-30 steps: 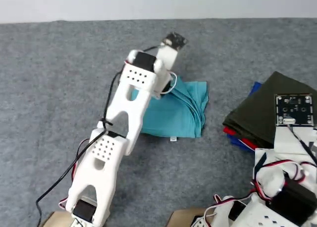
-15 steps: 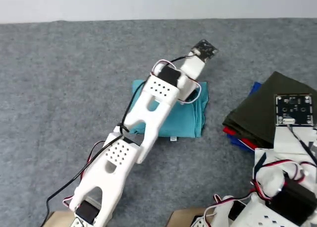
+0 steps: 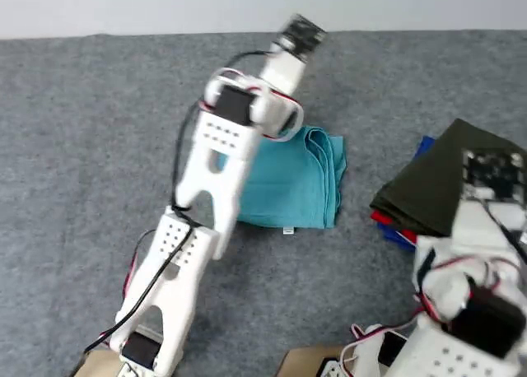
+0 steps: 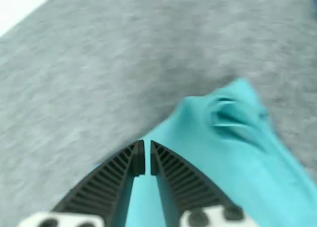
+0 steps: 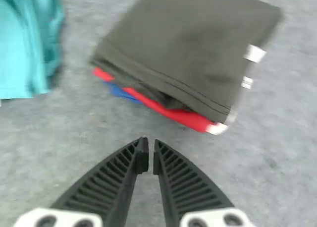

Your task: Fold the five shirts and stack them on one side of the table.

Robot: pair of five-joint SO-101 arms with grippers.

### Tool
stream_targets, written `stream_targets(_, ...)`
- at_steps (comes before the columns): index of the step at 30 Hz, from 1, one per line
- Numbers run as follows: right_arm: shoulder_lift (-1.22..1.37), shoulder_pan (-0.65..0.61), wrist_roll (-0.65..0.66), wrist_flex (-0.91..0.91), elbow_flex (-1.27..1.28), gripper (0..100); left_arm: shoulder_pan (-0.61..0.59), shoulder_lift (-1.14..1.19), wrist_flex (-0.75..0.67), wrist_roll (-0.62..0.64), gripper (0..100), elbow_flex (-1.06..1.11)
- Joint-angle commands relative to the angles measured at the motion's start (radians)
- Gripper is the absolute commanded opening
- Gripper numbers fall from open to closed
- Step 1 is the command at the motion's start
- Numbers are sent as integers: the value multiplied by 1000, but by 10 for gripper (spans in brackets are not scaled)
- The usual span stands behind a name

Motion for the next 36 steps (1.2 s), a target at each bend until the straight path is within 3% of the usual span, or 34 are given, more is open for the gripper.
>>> stream_targets(1, 108, -202, -107, -93, -8, 33, -135, -57, 31, -3, 5, -53)
stream_targets(7, 394, -456, -124, -375, -12, 32, -316, -124, 31, -3, 5, -51)
stream_targets(15, 769, -585, -103, -702, -117, 32, -450, -245, 31, -3, 6, 54)
stream_targets(19, 954, -599, -110, -803, -221, 32, -460, -333, 31, -3, 6, 113)
stream_targets(28, 1288, -639, -103, -817, -505, 29, -460, -568, 31, -3, 6, 315)
stream_targets(36, 1563, -476, -101, -808, -715, 29, -460, -743, 28, -3, 6, 634)
